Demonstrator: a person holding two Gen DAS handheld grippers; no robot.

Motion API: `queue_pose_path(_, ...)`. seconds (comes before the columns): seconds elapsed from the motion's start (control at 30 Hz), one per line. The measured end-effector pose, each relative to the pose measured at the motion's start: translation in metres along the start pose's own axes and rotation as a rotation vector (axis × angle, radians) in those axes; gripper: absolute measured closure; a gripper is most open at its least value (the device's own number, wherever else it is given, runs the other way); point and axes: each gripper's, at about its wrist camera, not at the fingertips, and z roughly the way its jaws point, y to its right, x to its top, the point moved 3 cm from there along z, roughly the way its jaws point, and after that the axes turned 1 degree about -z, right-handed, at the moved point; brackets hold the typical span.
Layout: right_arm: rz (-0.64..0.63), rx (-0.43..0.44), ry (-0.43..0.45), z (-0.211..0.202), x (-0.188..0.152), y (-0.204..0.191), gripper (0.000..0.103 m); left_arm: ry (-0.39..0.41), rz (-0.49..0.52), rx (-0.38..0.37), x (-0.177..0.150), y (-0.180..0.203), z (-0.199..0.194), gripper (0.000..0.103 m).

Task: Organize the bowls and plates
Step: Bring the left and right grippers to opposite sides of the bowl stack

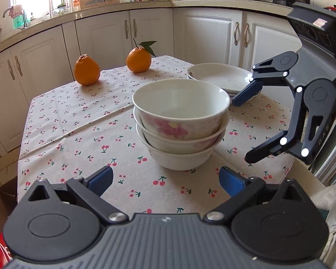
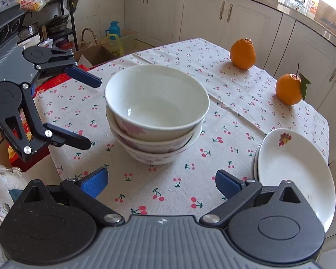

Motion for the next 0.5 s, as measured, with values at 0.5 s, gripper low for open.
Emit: queue_pose_path(0.5,0.070,0.033,-0.043,0.033,-0.016,0.010,0.000,-0.064,0.029,-0.073,-0.005,-0.008,0.032,0.003)
